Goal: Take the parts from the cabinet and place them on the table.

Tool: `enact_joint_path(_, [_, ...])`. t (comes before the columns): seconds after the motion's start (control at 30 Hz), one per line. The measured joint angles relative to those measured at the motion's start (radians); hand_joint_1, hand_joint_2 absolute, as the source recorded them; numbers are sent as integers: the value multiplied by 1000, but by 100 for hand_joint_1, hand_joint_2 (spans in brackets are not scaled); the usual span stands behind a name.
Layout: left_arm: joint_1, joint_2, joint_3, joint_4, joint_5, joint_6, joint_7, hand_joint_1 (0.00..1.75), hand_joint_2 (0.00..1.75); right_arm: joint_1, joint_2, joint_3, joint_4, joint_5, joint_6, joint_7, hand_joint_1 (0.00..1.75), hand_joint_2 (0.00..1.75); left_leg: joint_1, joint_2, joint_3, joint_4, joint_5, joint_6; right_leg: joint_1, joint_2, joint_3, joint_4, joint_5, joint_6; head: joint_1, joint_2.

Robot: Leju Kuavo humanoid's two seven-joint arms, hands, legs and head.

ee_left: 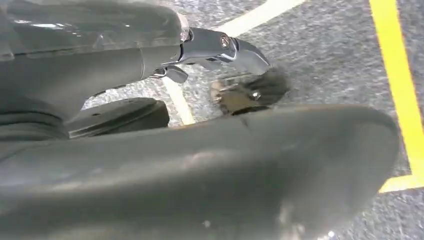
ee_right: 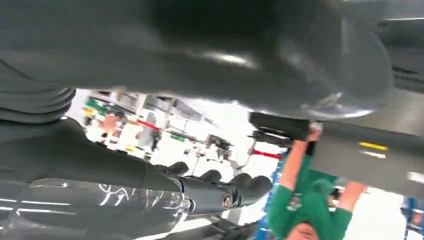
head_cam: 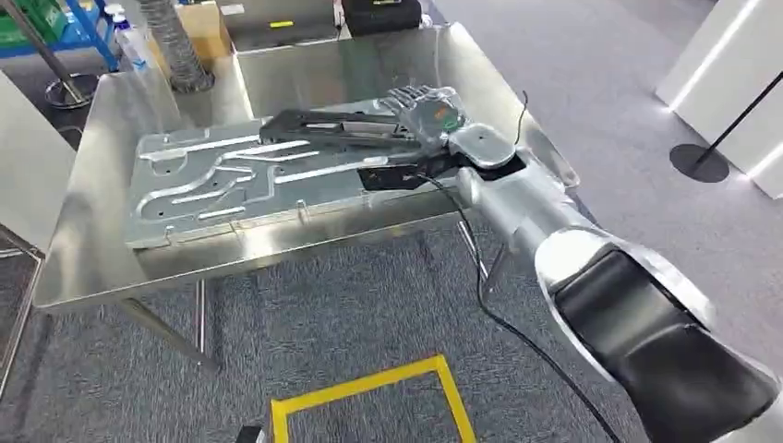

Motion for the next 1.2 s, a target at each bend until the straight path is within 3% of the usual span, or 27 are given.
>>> enact_joint_path(0.03, [0, 0, 0, 0, -2, 0, 0, 0, 0, 0, -13, -6, 0, 0, 0, 2, 0, 0, 5, 1, -7, 69, -18, -6, -2, -2, -19, 1, 14, 2, 0, 0])
enact_joint_path(0.1, [-1, 0, 0, 0, -5, -2, 0, 0, 0, 0, -34, -15, 0, 0, -5, 12, 0, 0, 12, 1, 24, 90, 38, -14, -6, -1, -57, 2, 43, 9, 0, 0])
enact_joint_path(0.13, [-3, 0, 0, 0, -7, -3, 0, 0, 0, -1, -57, -24, 0, 0, -6, 16, 0, 0, 16, 1, 67, 44, 76, -17, -9, 0, -76, 4, 58, 15, 0, 0])
enact_joint_path(0.17, [-6, -1, 0, 0, -8, -4, 0, 0, 0, -2, -75, -34, 0, 0, -9, 18, 0, 0, 19, 1, 126, -28, 92, -18, -12, 1, -91, 6, 70, 22, 0, 0])
enact_joint_path(0.2, [-9, -3, 0, 0, -8, -6, 0, 0, 0, -6, -93, -44, -3, -1, -12, 18, 0, 0, 22, 0, 197, -118, 69, -18, -13, 1, -99, 11, 79, 30, 0, 0])
enact_joint_path(0.23, [-12, -3, 0, 0, -8, -6, 0, 0, 0, -12, -119, -57, -6, -2, -17, 17, 0, 0, 14, -4, 262, -218, 19, -14, -12, -2, -111, 17, 86, 39, 0, 0])
enact_joint_path(0.27, [-13, -4, 0, 0, -8, -10, 0, 0, 0, -17, -145, -71, -6, -6, -19, 16, 0, 0, 8, -8, 253, -212, 21, 3, -12, -4, -109, 11, 99, 47, 0, 0])
enact_joint_path(0.33, [-9, -4, 0, 0, -7, -11, -1, 0, 0, -24, -190, -95, -6, -18, -26, 5, 0, 0, -1, -9, 238, -215, 33, 15, -19, -7, -109, 6, 120, 61, 0, 0])
enact_joint_path(0.37, [-9, -5, 0, 0, -6, -12, 0, 0, 0, -24, -212, -109, -8, -29, -32, -8, 0, 0, 3, -8, 232, -222, 47, 29, -21, -5, -114, 0, 128, 70, 0, 0])
enact_joint_path(0.4, [-11, -5, 0, 0, -3, -13, -1, 0, 0, -23, -237, -123, -11, -42, -40, -28, 0, 0, 5, -2, 224, -223, 62, 40, -27, 3, -127, 20, 86, 73, 0, 0])
enact_joint_path(0.43, [-13, -5, 0, 0, -1, -13, -1, 0, 0, -23, -272, -142, -12, -61, -48, -48, 0, 0, 3, -2, 207, -223, 77, 51, -28, 3, -146, 72, 16, 76, 0, 0])
enact_joint_path(0.5, [-10, -5, 0, 0, 2, -14, -1, 0, 0, -9, -335, -185, -21, -106, -79, -99, 0, 0, -2, -4, 170, -223, 106, 57, -26, 7, -189, 235, -102, 83, 0, 0])
enact_joint_path(0.53, [-6, -5, 0, 0, 4, -14, -1, 0, 0, 8, -363, -208, -26, -130, -90, -126, 0, 0, -4, -6, 153, -221, 119, 59, -25, 9, -201, 304, -123, 84, 0, 0])
enact_joint_path(0.57, [-3, -5, 0, 0, 6, -13, -3, 0, 0, 33, -389, -234, -31, -153, -99, -157, 0, 0, -6, -6, 139, -221, 130, 60, -23, 11, -197, 342, -113, 84, 0, 0])
enact_joint_path(0.6, [0, -5, 1, 0, 9, -13, -4, 0, 0, 67, -413, -265, -38, -174, -111, -184, 0, 0, -6, -6, 121, -221, 143, 60, -22, 11, -173, 338, -80, 81, 0, 0])
enact_joint_path(0.67, [2, -6, 1, 0, 9, -9, -16, 0, 0, 121, -446, -311, -50, -198, -130, -217, 0, 0, -7, -7, 90, -218, 164, 57, -19, 11, -72, 217, -28, 73, 0, 0])
enact_joint_path(0.7, [1, -8, 1, 0, 10, -8, -28, 0, 0, 143, -462, -334, -61, -211, -145, -231, 0, 0, -7, -5, 82, -215, 169, 55, -14, 9, 4, 120, -42, 67, 0, 0])
enact_joint_path(0.73, [1, -9, 1, 0, 11, -3, -37, 0, 0, 165, -473, -354, -74, -220, -157, -242, 0, 0, -12, -6, 75, -214, 173, 51, -5, 4, 75, 28, -94, 59, 0, 0])
enact_joint_path(0.87, [3, -13, 1, 0, 12, 6, -48, 0, 0, 250, -501, -437, -84, -244, -192, -267, 0, 0, -8, -1, 82, -226, 196, 27, 3, 3, 78, -8, -77, 34, 0, 0])
enact_joint_path(0.9, [4, -12, 2, 0, 13, 9, -50, 0, 0, 265, -501, -449, -85, -245, -196, -271, 0, 0, -5, -2, 72, -210, 180, 27, -4, 0, 77, -16, -64, 28, 0, 0])
enact_joint_path(0.93, [4, -11, 2, 0, 14, 12, -53, 0, 0, 276, -500, -459, -85, -246, -199, -272, 0, 0, -7, -2, 58, -174, 133, 25, -4, 3, 68, -18, -55, 21, 0, 0])
enact_joint_path(1.0, [7, -11, 2, 0, 14, 18, -58, 0, 0, 306, -500, -478, -85, -247, -208, -271, 0, 0, -6, -2, 8, -21, 28, 18, -4, 3, 52, -17, -41, 18, 0, 0])
enact_joint_path(1.03, [9, -10, 2, 0, 14, 19, -60, 0, 0, 322, -499, -486, -85, -247, -216, -270, 0, 0, -6, -2, -16, 57, -2, 14, -4, 3, 42, -16, -35, 18, 0, 0])
enact_joint_path(1.07, [13, -9, 2, 0, 14, 20, -62, 0, 0, 337, -497, -492, -85, -246, -221, -270, 0, 0, -6, -2, -23, 96, -5, 11, -4, -5, 34, -13, -31, 18, 0, 0])
enact_joint_path(1.1, [15, -8, 2, 0, 14, 21, -63, 0, 0, 351, -496, -496, -85, -242, -226, -269, 0, 0, -5, -1, -5, 80, 9, 9, -5, -6, 28, -11, -28, 19, 0, 0])
enact_joint_path(1.13, [16, -7, 2, 0, 13, 21, -64, 0, 0, 361, -495, -501, -85, -240, -230, -266, 0, 0, -5, 0, 37, 22, 38, 8, -6, -10, 23, -9, -27, 21, 0, 0])
enact_joint_path(1.2, [14, -4, 2, 0, 11, 21, -68, 0, 0, 375, -495, -511, -85, -240, -233, -261, 0, 0, -7, 29, 161, -178, 103, 17, -7, -22, 19, -1, -27, 23, 0, 0])
